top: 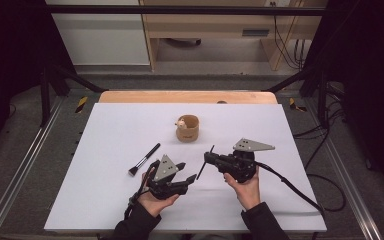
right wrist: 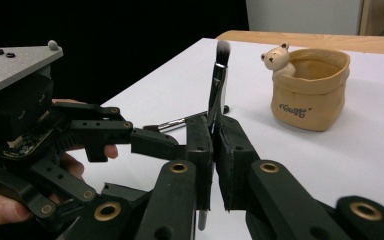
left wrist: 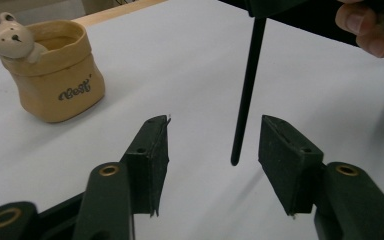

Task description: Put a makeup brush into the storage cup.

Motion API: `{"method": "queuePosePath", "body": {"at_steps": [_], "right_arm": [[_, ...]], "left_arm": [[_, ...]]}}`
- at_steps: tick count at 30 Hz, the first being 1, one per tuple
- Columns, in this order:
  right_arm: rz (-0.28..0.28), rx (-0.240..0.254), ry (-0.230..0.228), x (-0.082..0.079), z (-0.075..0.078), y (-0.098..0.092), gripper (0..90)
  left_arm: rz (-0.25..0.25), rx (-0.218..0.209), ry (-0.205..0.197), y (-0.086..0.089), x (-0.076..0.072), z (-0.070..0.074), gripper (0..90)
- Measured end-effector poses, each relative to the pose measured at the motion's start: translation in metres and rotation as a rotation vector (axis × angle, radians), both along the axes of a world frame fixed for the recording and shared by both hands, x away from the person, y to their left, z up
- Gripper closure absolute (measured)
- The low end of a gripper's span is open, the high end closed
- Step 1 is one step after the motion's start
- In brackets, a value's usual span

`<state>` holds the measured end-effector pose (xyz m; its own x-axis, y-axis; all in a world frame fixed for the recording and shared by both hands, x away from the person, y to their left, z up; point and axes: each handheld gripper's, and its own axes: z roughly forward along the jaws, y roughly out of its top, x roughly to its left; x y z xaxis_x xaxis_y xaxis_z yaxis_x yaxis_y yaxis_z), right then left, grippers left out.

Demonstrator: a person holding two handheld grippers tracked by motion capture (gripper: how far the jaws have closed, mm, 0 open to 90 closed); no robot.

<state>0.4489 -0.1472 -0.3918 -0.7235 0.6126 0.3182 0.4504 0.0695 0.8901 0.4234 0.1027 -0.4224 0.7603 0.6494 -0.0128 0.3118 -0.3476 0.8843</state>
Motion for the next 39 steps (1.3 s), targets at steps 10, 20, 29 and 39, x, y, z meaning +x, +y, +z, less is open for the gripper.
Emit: {"method": "queuePosePath", "body": {"at_steps": [10,20,29,39], "right_arm": [[-0.030,-0.015,-0.038,-0.002,0.006,-0.008,85.2],[-0.047,-0.026,-0.057,0.000,0.007,-0.012,85.2],[-0.064,-0.028,-0.070,0.005,0.012,-0.017,85.2],[-0.081,-0.041,-0.088,0.013,0.019,-0.016,85.2]], "left_arm": [[0.005,0.015,-0.006,0.016,0.007,0.007,23.8],[0.004,0.007,-0.011,0.032,0.012,0.016,17.2],[0.004,0.017,-0.048,0.045,0.008,0.026,13.6],[0.052,0.012,-0.041,0.074,0.006,0.023,11.9]]}}
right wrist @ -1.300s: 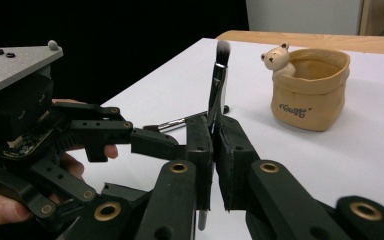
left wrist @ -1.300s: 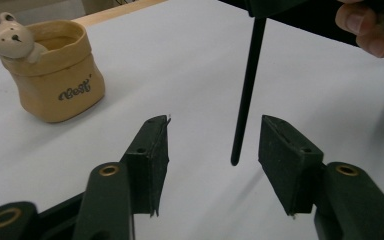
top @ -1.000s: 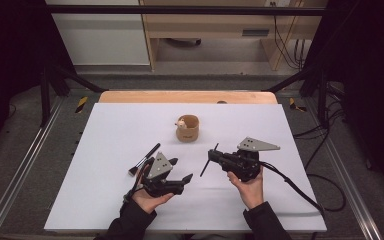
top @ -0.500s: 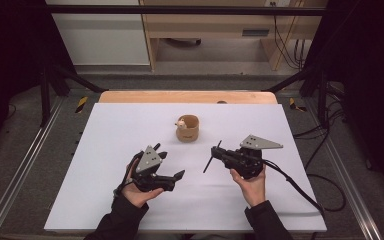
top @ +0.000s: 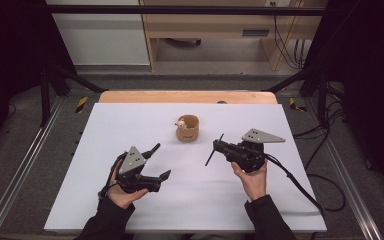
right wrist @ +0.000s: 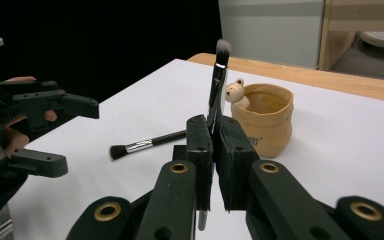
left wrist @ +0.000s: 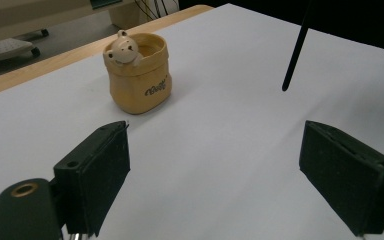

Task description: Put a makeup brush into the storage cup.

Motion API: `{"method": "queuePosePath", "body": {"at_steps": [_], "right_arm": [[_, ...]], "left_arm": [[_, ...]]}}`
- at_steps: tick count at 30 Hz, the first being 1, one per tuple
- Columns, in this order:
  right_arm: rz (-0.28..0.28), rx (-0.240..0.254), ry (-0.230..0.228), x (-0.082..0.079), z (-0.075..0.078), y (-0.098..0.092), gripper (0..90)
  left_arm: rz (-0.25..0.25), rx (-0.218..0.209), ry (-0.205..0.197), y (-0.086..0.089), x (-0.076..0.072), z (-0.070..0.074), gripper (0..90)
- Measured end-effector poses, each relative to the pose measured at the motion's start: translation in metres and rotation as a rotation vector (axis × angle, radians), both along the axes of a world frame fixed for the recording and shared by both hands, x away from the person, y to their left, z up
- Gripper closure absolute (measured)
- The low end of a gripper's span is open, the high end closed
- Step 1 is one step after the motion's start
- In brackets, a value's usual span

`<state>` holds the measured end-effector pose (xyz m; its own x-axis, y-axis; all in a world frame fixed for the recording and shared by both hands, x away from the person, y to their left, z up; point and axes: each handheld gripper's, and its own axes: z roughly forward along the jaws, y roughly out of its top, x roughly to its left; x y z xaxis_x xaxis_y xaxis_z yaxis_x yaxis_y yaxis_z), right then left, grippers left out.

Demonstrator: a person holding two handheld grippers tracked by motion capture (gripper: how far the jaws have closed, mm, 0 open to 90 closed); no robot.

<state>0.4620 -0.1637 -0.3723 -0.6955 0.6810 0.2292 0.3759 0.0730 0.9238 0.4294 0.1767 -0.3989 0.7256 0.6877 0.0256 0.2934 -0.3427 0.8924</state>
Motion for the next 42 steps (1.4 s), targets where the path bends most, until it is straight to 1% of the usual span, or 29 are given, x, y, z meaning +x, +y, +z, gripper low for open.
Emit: {"method": "queuePosePath", "body": {"at_steps": [4,6,12,17,22,23,28,35,38,42], "right_arm": [[-0.004,-0.009,-0.007,0.002,0.004,0.001,85.2],[-0.010,-0.017,-0.012,0.003,0.006,0.002,85.2],[-0.015,-0.040,-0.023,0.007,0.010,0.004,85.2],[-0.022,-0.052,-0.033,0.012,0.015,0.007,85.2],[-0.032,-0.054,-0.039,0.016,0.018,0.011,85.2],[-0.031,-0.061,-0.040,0.017,0.018,0.011,85.2],[-0.049,-0.065,-0.046,0.023,0.019,0.014,85.2],[-0.064,-0.068,-0.043,0.032,0.020,0.019,85.2],[-0.070,-0.070,-0.049,0.035,0.021,0.021,85.2],[-0.081,-0.074,-0.050,0.042,0.023,0.025,85.2]], "left_arm": [[0.022,0.000,0.003,0.010,-0.001,0.000,11.3],[0.033,-0.012,0.004,0.015,-0.001,0.002,11.2],[0.036,-0.015,-0.005,0.024,-0.001,0.002,10.4],[0.049,-0.016,-0.006,0.033,0.001,-0.001,9.9],[0.064,-0.005,-0.004,0.040,0.002,-0.003,9.4],[0.067,-0.004,-0.004,0.042,0.002,-0.004,9.4],[0.081,0.014,-0.002,0.047,0.004,-0.006,9.3],[0.092,0.014,-0.001,0.056,0.005,-0.009,9.0],[0.091,0.024,-0.006,0.058,0.006,-0.010,8.8],[0.097,0.028,-0.002,0.061,0.008,-0.012,8.6]]}}
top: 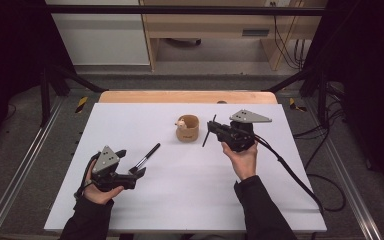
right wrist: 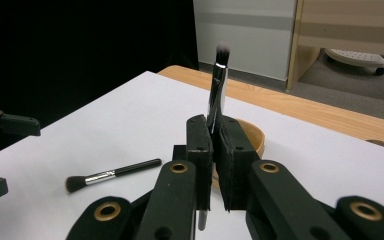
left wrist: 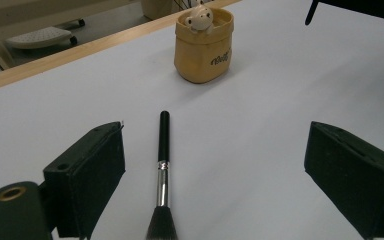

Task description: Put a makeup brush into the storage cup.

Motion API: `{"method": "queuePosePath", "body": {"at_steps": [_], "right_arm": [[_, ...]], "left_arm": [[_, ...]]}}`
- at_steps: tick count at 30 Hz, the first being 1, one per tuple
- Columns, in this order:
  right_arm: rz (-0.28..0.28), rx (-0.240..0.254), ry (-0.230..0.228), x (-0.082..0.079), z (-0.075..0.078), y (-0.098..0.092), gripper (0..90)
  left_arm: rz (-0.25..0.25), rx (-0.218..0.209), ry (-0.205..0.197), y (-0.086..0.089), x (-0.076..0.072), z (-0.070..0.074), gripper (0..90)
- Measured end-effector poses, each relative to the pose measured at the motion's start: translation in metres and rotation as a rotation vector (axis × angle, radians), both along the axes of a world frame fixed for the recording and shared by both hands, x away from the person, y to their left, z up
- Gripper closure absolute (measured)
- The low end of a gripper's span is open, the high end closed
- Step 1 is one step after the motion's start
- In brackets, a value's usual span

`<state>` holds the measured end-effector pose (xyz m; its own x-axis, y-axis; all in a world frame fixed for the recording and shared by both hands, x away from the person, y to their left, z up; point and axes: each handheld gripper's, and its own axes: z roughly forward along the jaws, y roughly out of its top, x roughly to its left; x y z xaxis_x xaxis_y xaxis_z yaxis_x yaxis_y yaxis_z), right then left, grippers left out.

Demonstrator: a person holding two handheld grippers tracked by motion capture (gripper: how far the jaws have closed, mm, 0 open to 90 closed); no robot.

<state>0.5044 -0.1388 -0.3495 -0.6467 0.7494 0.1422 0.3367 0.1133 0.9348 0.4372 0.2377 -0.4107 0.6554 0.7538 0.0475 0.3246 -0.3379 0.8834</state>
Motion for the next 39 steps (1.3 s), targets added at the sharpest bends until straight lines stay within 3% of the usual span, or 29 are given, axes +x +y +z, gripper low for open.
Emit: {"method": "queuePosePath", "body": {"at_steps": [39], "right_arm": [[-0.089,-0.008,-0.026,0.053,0.010,0.027,85.2]], "left_arm": [[-0.020,0.006,0.007,0.000,0.001,-0.001,8.5]]}}
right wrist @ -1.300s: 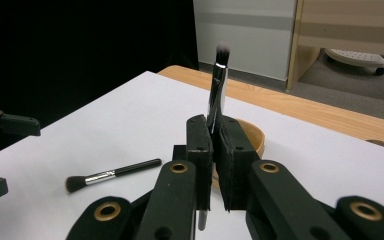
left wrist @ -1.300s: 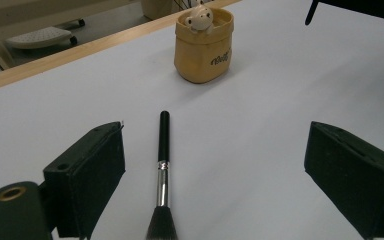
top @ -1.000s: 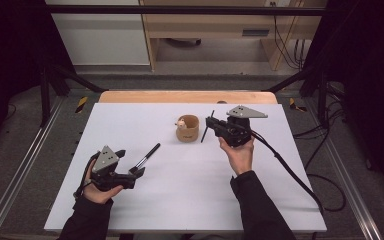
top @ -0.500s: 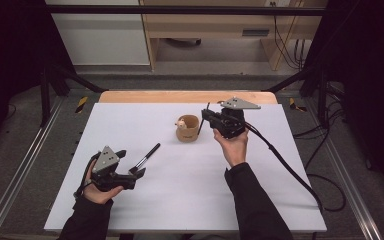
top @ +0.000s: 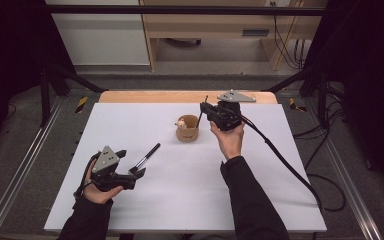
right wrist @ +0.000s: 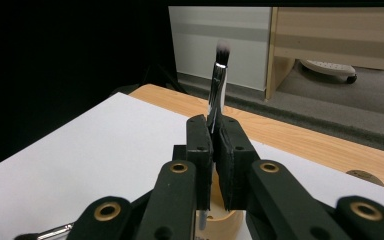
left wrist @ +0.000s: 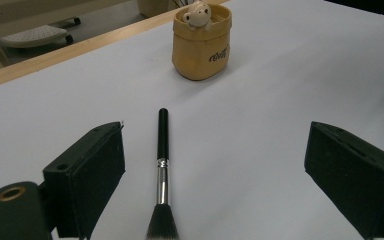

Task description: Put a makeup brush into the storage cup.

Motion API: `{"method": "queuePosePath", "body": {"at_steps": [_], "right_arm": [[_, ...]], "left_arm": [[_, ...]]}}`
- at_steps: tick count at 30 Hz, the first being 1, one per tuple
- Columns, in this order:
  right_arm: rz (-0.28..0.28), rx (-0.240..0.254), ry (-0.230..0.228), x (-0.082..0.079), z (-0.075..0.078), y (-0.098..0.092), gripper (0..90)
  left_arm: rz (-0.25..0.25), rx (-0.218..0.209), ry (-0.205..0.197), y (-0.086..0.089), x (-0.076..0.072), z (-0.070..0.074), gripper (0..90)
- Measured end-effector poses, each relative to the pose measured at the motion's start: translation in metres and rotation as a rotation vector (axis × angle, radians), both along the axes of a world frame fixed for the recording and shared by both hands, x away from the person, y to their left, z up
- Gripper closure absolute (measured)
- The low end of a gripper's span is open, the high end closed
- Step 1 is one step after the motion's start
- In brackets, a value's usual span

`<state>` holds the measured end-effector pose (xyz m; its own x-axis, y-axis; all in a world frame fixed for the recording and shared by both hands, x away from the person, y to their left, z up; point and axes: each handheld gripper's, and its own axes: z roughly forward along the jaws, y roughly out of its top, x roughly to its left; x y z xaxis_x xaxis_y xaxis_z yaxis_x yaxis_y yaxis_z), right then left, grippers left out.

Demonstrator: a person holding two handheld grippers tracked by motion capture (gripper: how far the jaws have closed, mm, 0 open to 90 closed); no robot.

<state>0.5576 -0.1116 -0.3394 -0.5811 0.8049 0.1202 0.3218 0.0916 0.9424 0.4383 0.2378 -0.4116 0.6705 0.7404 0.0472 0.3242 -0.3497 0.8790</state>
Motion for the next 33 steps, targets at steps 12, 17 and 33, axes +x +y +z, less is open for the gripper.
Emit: {"method": "queuePosePath", "body": {"at_steps": [12,17,33], "right_arm": [[-0.024,0.000,-0.010,0.013,-0.003,0.008,85.2],[-0.032,-0.001,-0.010,0.018,-0.005,0.012,85.2],[-0.050,-0.026,0.015,0.032,-0.021,0.020,85.2]], "left_arm": [[-0.005,-0.001,0.002,0.000,0.000,0.000,8.6],[-0.009,-0.002,-0.001,0.000,0.000,0.000,8.5],[-0.010,0.000,-0.001,0.000,0.000,0.000,8.6]]}}
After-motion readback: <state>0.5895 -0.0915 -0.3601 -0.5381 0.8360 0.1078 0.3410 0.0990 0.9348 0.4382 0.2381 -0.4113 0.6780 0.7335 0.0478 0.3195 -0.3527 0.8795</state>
